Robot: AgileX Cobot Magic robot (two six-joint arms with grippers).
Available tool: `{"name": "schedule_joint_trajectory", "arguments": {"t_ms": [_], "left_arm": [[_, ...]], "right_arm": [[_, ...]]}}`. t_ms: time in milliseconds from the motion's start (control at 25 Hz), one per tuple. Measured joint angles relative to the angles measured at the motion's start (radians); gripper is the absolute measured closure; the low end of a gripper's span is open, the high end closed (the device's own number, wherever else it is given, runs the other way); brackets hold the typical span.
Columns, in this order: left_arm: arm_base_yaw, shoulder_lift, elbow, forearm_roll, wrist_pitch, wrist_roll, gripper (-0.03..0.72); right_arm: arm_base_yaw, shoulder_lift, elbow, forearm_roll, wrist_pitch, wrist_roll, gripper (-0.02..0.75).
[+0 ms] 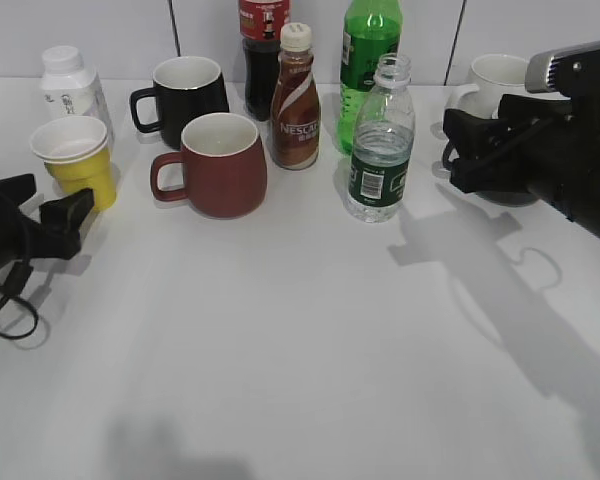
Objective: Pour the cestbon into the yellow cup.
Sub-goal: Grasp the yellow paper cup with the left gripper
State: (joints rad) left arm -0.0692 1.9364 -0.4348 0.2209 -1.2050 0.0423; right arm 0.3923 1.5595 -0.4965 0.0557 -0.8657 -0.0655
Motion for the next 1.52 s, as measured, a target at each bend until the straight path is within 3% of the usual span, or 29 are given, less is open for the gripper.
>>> {"name": "schedule_joint_trajectory", "arguments": {"t_ms": [1080,1320,1520], "left_arm": [[0.000,0.128,-0.243,0.109,-0.005,0.005,0.093],[-0.001,0.136,-0.246,0.116,-0.005,0.005,0.144],[-0.002,0.136,-0.247,0.117,-0.005,0.005,0.230]], "right_arm": [[0.000,0.000,0.000,-0.001,-0.001,0.003,0.267],[0.000,0.000,0.000,-0.001,-0.001,0.003,0.267],[0.000,0.000,0.000,-0.001,-0.001,0.003,0.267]]}}
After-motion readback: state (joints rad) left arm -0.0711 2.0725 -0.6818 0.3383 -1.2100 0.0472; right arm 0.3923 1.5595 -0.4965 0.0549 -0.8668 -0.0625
